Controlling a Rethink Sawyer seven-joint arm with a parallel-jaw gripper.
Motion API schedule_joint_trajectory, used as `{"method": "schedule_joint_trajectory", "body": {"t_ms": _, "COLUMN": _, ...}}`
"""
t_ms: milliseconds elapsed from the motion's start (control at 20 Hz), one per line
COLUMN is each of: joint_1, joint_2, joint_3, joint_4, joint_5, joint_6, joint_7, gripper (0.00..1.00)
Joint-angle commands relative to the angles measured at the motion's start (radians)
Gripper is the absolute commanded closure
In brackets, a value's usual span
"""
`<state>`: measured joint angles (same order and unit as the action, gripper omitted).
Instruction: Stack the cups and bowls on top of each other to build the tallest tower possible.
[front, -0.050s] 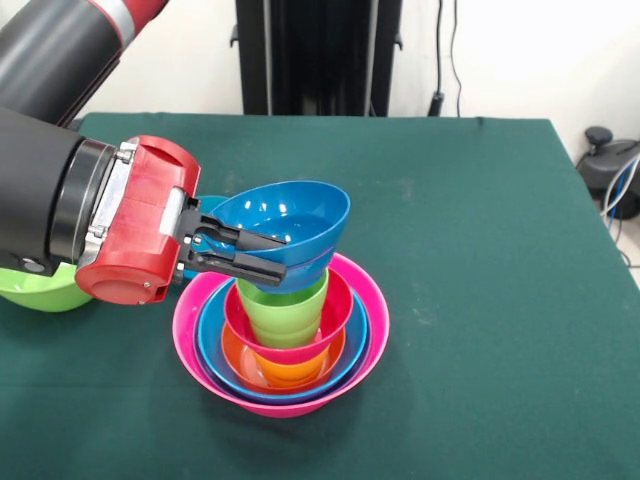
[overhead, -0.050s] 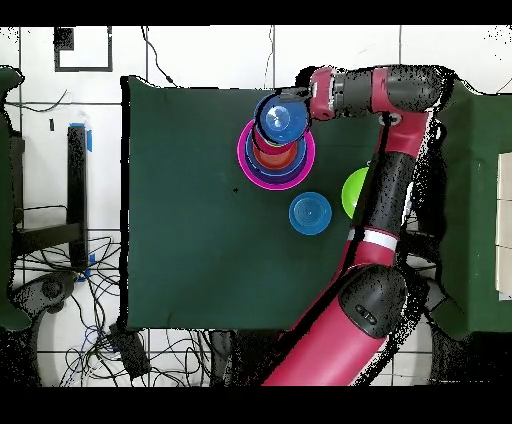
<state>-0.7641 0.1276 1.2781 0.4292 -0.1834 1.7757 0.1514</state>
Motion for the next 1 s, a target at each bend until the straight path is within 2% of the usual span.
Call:
{"method": "schedule_joint_trajectory", "body": {"t_ms": 50, "joint_1": 0.045, "joint_2": 0.042, "joint_3": 0.033, "joint_4": -0.036, "joint_5": -0.060, "joint_6": 0.077, "joint_7": -0.183, "gripper": 1.00}}
{"method": "schedule_joint_trajectory", "body": {"t_ms": 1000, "joint_1": 0.034, "joint_2": 0.081, "joint_3": 0.083, "joint_4": -0.056, "joint_5": -0.109, "joint_6": 0.095, "joint_7": -0.187, "gripper": 1.00}}
